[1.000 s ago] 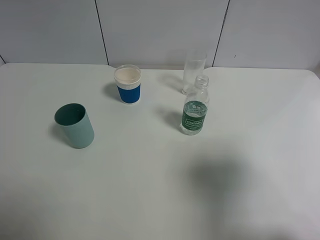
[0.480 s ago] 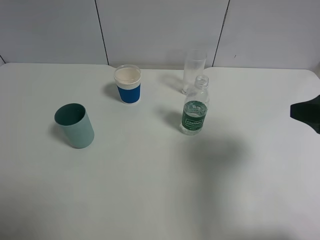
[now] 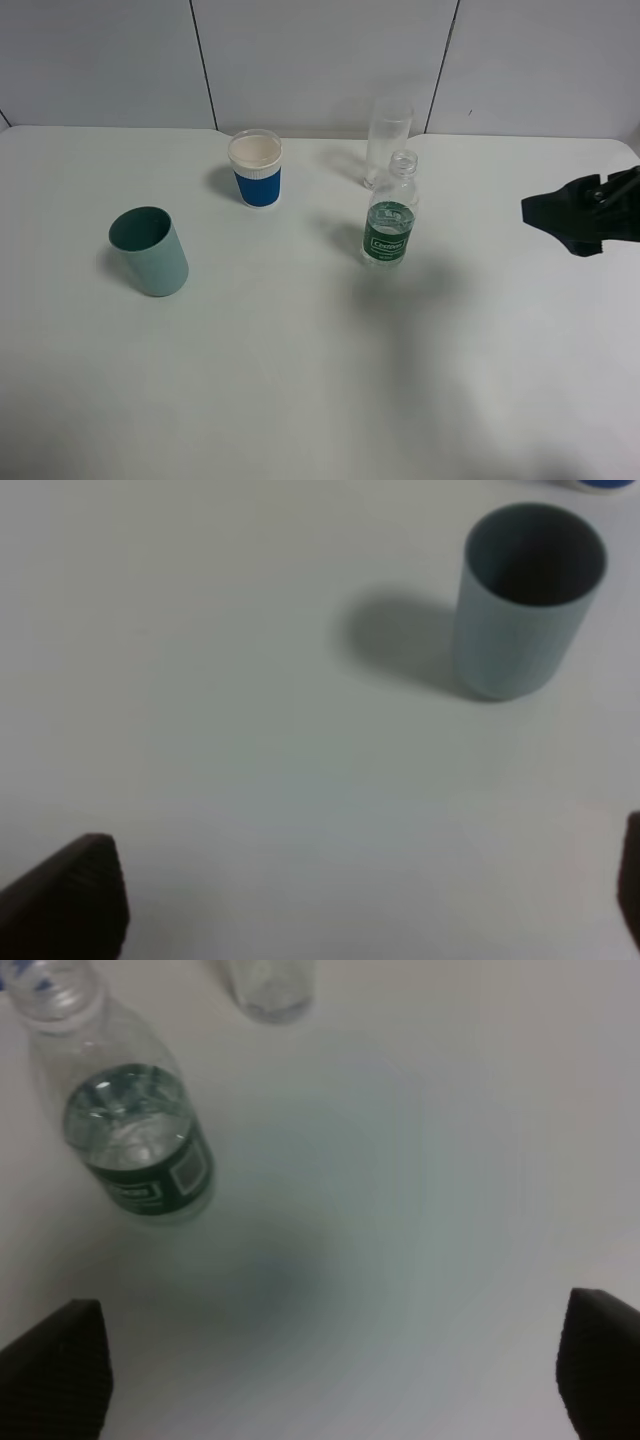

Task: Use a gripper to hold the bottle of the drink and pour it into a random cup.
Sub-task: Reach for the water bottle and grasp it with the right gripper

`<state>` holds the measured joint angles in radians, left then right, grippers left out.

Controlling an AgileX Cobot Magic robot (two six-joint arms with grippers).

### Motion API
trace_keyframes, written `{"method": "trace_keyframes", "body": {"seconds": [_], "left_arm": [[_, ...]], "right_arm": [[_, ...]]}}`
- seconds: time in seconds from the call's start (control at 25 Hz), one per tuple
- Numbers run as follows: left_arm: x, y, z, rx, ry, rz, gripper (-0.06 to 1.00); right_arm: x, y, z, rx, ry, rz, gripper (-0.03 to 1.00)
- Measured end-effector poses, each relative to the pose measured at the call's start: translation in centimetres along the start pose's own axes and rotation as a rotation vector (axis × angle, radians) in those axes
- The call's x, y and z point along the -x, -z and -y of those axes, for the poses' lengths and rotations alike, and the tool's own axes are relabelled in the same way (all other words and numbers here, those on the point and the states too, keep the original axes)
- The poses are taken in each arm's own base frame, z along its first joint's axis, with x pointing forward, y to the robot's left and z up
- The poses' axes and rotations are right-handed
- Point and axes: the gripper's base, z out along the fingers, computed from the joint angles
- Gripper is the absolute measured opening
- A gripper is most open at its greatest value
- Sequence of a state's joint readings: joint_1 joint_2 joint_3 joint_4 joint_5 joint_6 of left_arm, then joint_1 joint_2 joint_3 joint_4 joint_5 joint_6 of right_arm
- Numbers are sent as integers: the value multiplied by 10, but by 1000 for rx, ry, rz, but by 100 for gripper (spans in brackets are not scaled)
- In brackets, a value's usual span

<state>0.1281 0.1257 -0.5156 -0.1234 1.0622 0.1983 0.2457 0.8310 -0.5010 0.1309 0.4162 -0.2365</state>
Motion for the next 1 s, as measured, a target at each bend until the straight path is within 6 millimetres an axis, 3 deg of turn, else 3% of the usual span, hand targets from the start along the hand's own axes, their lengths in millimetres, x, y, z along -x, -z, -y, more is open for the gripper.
{"method": "trace_keyframes", "body": {"seconds": [0.28, 0.6, 1.0], "left_arm": [[0, 0, 0, 0, 0, 0, 99], [0, 0, 0, 0, 0, 0, 99], [0, 0, 0, 0, 0, 0, 99]], "right_arm": [[-4, -29, -8, 42, 49, -103, 88], [-7, -57, -6, 30, 68, -141, 99], [1, -69, -20, 63, 173, -55, 99]]}}
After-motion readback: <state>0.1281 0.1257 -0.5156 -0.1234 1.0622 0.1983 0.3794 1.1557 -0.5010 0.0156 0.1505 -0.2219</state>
